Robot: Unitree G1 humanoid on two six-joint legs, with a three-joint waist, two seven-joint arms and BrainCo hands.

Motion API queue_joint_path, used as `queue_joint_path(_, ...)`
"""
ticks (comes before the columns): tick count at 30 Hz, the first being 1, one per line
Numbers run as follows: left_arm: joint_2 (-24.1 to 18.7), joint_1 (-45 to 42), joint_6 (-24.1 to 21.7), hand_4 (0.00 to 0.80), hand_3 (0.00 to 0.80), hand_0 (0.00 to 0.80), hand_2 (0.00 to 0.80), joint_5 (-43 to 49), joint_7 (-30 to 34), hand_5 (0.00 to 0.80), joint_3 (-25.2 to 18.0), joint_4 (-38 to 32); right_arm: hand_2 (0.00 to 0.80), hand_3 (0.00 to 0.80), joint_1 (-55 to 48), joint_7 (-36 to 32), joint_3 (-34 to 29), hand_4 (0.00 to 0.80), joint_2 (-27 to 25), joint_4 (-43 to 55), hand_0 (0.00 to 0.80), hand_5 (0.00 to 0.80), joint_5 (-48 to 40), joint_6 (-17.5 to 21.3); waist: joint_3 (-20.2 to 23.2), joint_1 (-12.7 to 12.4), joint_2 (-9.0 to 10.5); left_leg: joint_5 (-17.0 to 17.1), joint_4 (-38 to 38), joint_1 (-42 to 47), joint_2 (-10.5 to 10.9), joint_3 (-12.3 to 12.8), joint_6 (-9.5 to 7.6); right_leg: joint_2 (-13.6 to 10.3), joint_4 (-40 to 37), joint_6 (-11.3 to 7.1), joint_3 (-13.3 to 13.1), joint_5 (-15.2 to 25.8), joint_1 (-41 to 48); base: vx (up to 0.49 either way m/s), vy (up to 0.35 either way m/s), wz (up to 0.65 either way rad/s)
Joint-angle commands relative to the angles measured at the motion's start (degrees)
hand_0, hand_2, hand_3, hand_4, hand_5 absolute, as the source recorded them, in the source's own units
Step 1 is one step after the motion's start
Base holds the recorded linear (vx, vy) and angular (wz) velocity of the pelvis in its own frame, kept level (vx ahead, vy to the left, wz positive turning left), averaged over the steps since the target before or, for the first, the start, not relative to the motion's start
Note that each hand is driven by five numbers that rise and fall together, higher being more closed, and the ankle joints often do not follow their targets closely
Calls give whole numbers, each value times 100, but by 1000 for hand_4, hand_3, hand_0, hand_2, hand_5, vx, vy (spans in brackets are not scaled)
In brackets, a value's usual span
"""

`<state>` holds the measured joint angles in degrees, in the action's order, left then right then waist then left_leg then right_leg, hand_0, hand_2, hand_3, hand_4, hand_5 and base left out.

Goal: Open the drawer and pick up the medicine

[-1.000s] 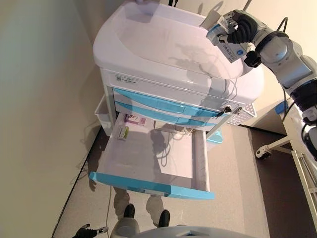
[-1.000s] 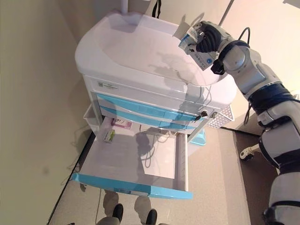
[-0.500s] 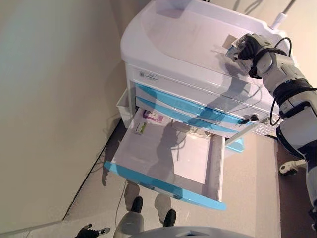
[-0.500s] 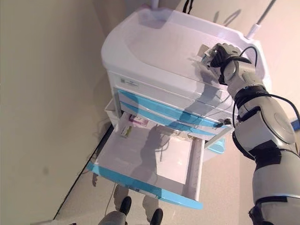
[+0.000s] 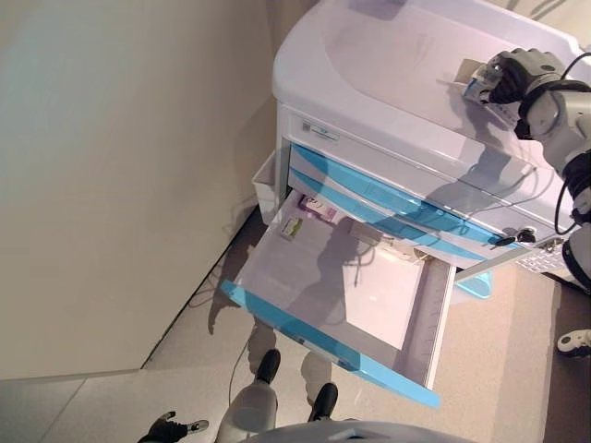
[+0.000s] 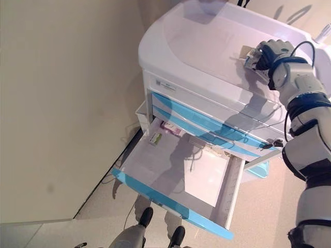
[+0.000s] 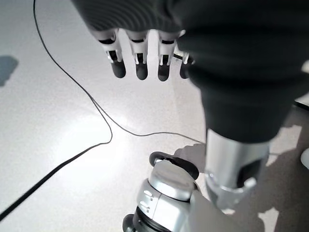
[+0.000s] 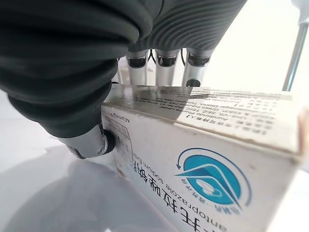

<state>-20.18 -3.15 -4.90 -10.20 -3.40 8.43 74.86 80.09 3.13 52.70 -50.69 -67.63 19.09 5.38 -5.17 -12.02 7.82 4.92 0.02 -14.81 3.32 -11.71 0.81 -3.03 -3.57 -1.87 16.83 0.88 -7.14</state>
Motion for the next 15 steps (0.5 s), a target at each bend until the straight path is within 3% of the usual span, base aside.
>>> queue_joint_path(1, -49, 228, -78, 0, 0, 0, 0, 78, 14, 0, 40, 3, 800, 800, -9, 93, 342, 800, -317, 208, 800, 800, 28, 125, -195, -112, 91, 137, -274, 78, 110, 90, 50, -179, 644, -274, 176, 28, -216, -2, -55, 14)
queue_joint_path(10, -35, 319, -89, 0, 0, 0, 0, 130, 32, 0, 103, -47, 800, 800, -168, 15, 170, 800, -257, 139, 800, 800, -135, 146, -238, -127, 46, 161, -243, 28, 89, -5, 101, -155, 655, -241, 292, -22, -224, -10, -44, 9)
queue_joint_path(11, -33, 321, -88, 0, 0, 0, 0, 146, 23, 0, 107, -42, 675, 675, -198, 33, 104, 675, -239, 123, 675, 675, -187, 141, -240, -125, 38, 161, -229, 17, 81, -6, 105, -152, 656, -238, 307, -28, -228, -12, -29, 3)
queue_joint_path(12, -37, 324, -85, 0, 0, 0, 0, 153, 27, 0, 98, -24, 0, 0, -199, 42, 79, 0, -223, 98, 0, 0, -204, 137, -238, -119, 35, 160, -227, 15, 77, -5, 107, -148, 658, -234, 306, -35, -228, -11, -26, 4)
queue_joint_path(15, -26, 328, -81, 0, 0, 0, 0, 167, 17, 0, 105, -12, 0, 0, -173, 64, 2, 0, -164, 37, 0, 0, -288, 122, -236, -103, 23, 154, -229, 22, 74, 6, 105, -137, 654, -227, 296, -35, -225, -9, -15, 5)
